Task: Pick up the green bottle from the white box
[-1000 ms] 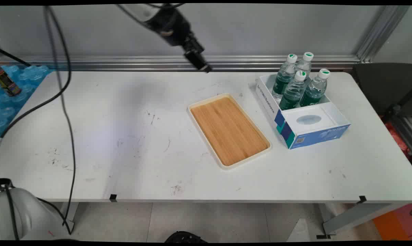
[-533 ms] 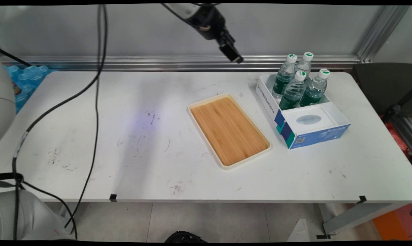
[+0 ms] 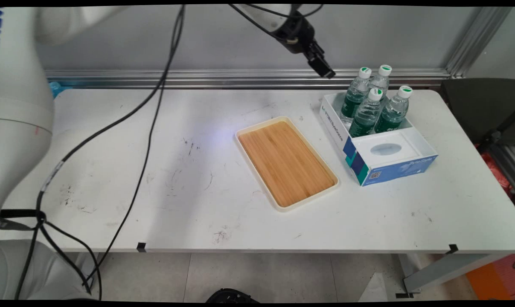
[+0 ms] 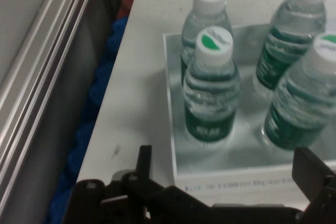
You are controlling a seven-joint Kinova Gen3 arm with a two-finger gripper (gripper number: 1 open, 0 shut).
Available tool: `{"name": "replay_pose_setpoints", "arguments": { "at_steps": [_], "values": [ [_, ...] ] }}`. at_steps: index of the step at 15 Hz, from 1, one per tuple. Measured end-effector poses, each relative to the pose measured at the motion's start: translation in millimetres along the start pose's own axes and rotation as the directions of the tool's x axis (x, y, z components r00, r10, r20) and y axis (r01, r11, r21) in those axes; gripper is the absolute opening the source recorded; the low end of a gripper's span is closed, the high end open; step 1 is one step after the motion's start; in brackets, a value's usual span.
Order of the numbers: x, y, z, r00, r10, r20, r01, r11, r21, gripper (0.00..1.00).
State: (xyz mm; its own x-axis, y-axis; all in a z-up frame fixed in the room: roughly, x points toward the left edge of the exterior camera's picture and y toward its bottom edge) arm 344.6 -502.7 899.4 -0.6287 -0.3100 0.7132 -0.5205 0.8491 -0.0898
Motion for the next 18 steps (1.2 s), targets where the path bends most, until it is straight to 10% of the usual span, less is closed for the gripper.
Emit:
{"name": "replay_pose_setpoints", "arguments": {
  "at_steps": [18],
  "values": [
    [7.0, -21.4, 128.1, 0.998, -0.028, -0.056, 0.023, 0.996, -0.088, 1.0]
  ]
}}
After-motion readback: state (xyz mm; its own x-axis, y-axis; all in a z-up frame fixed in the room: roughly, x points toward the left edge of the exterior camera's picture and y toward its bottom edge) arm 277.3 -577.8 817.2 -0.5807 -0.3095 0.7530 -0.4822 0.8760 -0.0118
